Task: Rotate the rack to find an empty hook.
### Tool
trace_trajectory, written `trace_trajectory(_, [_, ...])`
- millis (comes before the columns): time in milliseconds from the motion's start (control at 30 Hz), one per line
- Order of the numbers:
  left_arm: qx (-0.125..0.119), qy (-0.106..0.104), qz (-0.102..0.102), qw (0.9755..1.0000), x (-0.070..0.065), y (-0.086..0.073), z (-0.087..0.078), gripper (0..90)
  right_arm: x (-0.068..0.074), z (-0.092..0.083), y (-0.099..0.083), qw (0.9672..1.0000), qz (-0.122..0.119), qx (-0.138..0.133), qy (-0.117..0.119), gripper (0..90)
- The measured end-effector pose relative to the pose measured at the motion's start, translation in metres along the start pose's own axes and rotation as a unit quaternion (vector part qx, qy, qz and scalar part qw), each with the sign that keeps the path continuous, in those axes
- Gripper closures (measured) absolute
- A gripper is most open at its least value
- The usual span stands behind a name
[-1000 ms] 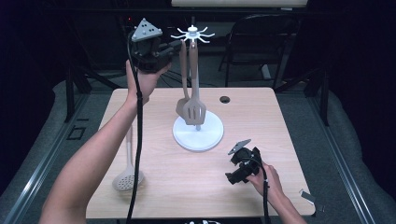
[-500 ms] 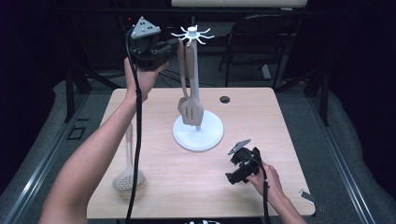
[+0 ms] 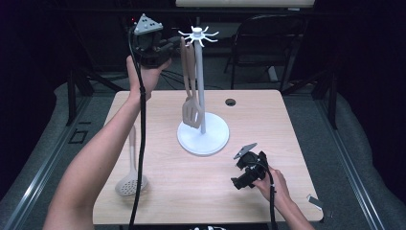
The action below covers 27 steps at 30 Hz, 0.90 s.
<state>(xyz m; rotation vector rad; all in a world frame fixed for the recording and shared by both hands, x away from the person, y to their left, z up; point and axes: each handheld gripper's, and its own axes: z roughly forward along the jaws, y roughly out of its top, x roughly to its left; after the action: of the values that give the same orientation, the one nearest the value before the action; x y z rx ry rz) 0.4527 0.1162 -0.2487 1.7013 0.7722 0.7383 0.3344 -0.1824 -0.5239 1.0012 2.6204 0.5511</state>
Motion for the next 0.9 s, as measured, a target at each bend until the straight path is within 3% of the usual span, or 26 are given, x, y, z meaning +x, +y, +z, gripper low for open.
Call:
trace_trajectory(233, [0.001,0.002,-0.006,1.0,0.004,-0.002,0.002,90.0,0.0,0.0,0.0,1.0,0.0,0.0,0.0,3.5])
trace_trajectory(433, [-0.01,-0.009,-0.008,0.9999,0.003,-0.007,-0.01,90.0,0.0,0.0,0.0,1.0,0.0,0.003,-0.001,3.5])
trace_trajectory(567, [-0.016,-0.021,-0.002,0.9996,-0.002,-0.009,-0.019,90.0,0.001,0.0,0.0,1.0,0.0,0.0,0.0,3.5])
trace_trajectory(600, [-0.019,-0.023,-0.001,0.9995,-0.003,-0.009,-0.021,90.0,0.002,0.002,0.0,0.9999,0.009,-0.009,0.001,3.6])
trace_trajectory(667, [-0.023,-0.031,0.0,0.9992,-0.006,-0.008,-0.024,90.0,0.002,0.0,0.001,1.0,0.002,0.001,-0.002,3.5])
trace_trajectory(900, [-0.023,-0.047,0.015,0.9985,-0.019,-0.003,-0.022,90.0,0.002,0.001,0.001,1.0,0.001,0.002,-0.002,3.6])
